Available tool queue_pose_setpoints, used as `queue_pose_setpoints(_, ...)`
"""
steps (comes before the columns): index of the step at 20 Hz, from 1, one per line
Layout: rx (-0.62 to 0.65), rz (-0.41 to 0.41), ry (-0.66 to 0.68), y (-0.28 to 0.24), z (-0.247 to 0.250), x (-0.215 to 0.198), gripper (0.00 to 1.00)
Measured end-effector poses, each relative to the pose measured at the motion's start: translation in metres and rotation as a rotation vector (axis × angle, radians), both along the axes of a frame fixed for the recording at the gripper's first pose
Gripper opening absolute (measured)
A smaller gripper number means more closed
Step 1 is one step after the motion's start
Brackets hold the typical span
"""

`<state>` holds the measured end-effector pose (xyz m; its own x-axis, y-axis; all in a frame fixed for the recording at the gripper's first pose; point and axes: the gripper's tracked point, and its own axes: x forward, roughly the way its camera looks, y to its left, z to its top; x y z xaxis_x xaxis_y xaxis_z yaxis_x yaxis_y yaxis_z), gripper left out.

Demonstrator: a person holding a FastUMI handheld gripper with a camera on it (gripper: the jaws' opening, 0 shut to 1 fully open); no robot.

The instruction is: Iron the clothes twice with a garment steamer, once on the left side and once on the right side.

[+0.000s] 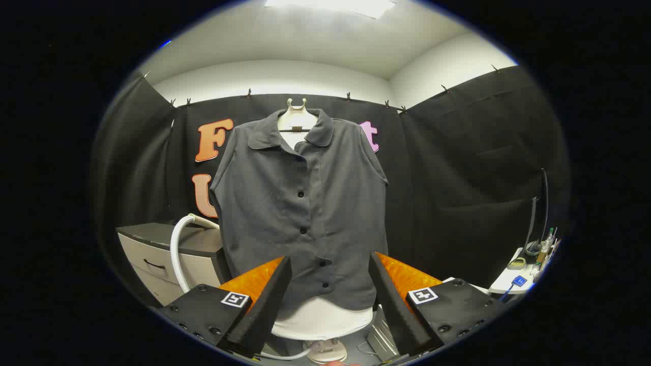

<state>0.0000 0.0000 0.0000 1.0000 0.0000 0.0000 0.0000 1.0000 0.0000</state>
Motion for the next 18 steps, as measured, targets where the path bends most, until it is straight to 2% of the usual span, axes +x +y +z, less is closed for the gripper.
queue_pose_setpoints(18, -0.001, 0.013, 0.001, 0.003, 0.003, -0.011, 0.98)
